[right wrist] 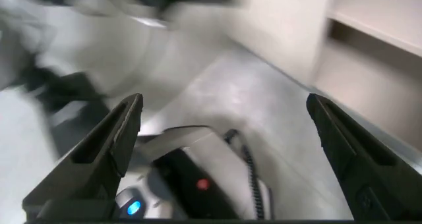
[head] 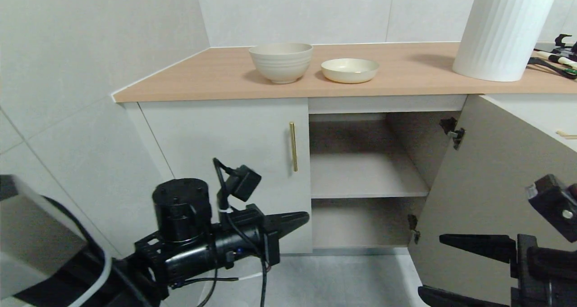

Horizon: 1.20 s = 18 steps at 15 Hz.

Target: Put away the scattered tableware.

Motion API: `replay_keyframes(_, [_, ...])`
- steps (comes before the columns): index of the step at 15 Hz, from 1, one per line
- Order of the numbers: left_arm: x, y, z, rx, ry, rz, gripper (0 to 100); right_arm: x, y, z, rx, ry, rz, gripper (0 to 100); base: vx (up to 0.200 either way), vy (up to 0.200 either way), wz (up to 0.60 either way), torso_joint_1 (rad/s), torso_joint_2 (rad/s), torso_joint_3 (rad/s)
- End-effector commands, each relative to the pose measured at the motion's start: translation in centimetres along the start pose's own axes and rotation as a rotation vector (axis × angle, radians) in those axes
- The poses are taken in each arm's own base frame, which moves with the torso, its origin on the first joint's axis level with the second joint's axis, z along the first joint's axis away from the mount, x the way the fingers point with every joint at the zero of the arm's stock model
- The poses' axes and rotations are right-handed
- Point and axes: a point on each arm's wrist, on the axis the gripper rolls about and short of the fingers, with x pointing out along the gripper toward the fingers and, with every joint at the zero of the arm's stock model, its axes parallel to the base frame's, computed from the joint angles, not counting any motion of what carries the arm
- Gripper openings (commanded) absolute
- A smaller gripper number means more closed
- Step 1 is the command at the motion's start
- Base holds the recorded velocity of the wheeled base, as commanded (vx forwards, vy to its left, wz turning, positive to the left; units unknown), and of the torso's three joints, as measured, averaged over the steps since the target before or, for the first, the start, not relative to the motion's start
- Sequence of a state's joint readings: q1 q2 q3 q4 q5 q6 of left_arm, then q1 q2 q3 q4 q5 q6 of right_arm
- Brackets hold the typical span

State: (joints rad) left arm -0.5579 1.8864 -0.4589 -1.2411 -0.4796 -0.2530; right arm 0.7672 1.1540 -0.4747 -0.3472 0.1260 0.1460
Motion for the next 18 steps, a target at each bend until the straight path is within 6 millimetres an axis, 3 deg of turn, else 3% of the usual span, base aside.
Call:
replay_keyframes(1, [-4.7, -0.5, 2.5, 0.032, -0.109, 0.063, 0, 2.8, -0.8, 0.9, 0.016, 0.050, -0.048, 100, 0.000, 0.000, 0.00, 0.000, 0.00, 0.000])
replay_keyframes(5, [-8.1, -0.9, 4.6, 0.004, -0.106, 0.145, 0, 5.9, -1.2, 4.2, 0.016, 0.009, -0.060, 100, 0.000, 0.000, 0.00, 0.000, 0.00, 0.000])
replay_keyframes(6, [-8.8, -1.2, 5.3, 0.001, -0.109, 0.160, 100, 6.7, -1.4, 4.8, 0.018, 0.002, -0.064, 100, 0.000, 0.000, 0.00, 0.000, 0.00, 0.000])
replay_keyframes(8, [-10.2, -1.4, 7.0, -0.020, -0.104, 0.208, 100, 7.8, -2.2, 5.4, 0.030, 0.004, -0.080, 100, 0.000, 0.000, 0.00, 0.000, 0.00, 0.000])
replay_keyframes(10, [-11.5, -1.9, 8.6, -0.047, -0.090, 0.247, 100, 8.2, -2.5, 4.6, 0.043, 0.061, -0.097, 100, 0.000, 0.000, 0.00, 0.000, 0.00, 0.000])
replay_keyframes(13, [-12.7, -2.6, 9.6, -0.037, -0.118, 0.270, 100, 7.4, -2.3, 4.9, 0.088, 0.088, -0.109, 100, 0.000, 0.000, 0.00, 0.000, 0.00, 0.000])
replay_keyframes(18, [-12.3, -2.1, 9.5, -0.046, -0.108, 0.281, 100, 5.8, -2.1, 5.6, 0.139, 0.140, -0.126, 100, 0.000, 0.000, 0.00, 0.000, 0.00, 0.000])
